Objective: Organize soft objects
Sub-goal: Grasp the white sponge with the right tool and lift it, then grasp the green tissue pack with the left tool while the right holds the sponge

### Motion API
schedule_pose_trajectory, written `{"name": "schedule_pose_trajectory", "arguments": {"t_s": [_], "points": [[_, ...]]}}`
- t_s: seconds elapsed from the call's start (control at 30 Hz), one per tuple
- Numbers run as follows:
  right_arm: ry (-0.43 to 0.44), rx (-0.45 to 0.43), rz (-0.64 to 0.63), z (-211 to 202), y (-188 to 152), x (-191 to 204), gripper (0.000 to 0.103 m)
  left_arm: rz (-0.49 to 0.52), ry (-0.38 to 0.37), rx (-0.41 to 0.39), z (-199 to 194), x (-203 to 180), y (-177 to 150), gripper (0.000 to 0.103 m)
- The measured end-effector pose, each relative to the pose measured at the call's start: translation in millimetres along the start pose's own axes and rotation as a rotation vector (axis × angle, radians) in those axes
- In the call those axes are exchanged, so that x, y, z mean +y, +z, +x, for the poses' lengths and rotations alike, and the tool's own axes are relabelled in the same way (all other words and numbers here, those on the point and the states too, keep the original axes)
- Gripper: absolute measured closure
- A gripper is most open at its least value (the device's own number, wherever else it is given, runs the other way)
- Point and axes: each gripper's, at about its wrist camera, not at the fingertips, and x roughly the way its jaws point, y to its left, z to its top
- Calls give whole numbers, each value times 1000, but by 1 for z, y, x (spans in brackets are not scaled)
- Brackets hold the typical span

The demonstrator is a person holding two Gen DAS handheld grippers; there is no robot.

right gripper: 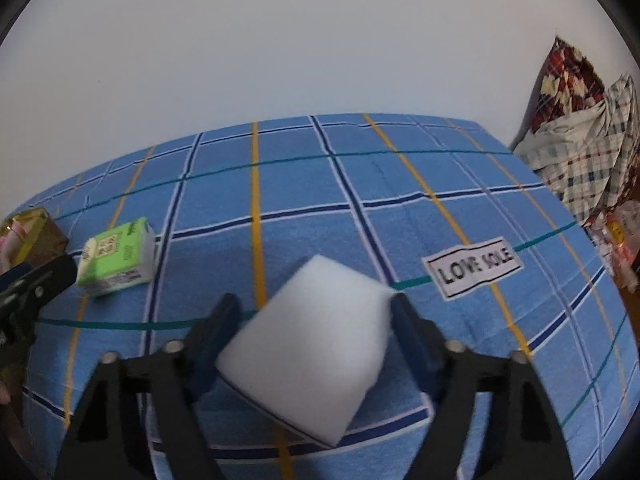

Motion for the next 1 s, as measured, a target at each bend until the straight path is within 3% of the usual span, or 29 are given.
{"name": "schedule_pose_trajectory", "arguments": {"t_s": [0.17, 0.5, 0.8, 1.0], "points": [[14, -9, 2, -2, -1, -7, 32, 19, 17, 14, 14, -11, -2, 22], [75, 4, 35, 3, 0, -13, 16, 8, 0, 26, 28, -22, 5, 22], [104, 15, 60, 3, -1, -16, 29, 4, -18, 37, 43, -24, 8, 22], [104, 7, 46, 3, -1, -14, 30, 11, -50, 55, 48, -24, 7, 22]]}}
